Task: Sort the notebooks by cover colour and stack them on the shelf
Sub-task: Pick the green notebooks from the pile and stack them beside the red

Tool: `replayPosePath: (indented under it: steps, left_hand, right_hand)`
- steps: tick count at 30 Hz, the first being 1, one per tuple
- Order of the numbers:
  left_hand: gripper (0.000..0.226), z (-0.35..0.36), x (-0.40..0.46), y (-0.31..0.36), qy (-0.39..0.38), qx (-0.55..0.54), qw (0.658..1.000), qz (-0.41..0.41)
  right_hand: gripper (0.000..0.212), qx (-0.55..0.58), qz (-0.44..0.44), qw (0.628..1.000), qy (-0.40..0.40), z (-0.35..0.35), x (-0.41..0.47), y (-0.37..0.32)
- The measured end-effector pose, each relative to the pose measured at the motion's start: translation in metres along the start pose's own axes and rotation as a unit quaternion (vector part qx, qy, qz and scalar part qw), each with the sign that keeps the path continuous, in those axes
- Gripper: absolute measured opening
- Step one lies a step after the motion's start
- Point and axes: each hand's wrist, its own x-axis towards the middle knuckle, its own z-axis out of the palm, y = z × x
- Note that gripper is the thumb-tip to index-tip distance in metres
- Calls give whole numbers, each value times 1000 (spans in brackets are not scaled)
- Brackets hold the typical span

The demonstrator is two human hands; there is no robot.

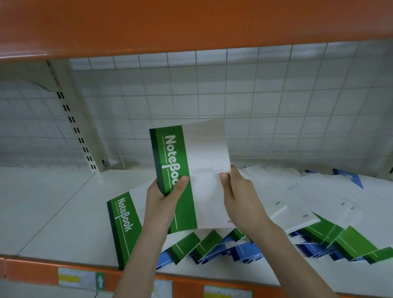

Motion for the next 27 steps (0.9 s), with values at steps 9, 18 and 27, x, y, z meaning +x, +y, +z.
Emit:
replayPosePath:
  steps: [9,18,27]
  left_hand:
    - [28,58,-9,16,-59,113,991,-51]
    - [33,193,-38,25,-189,104,969,-120]
    - [33,344,-100,28,-307,90,941,-114]
  right_hand:
    - [37,34,191,981,15,-58,-10,32]
    - [37,-1,309,947,84,-177,-50,82]
    - [40,-46,378,904,196,-304,-121,140]
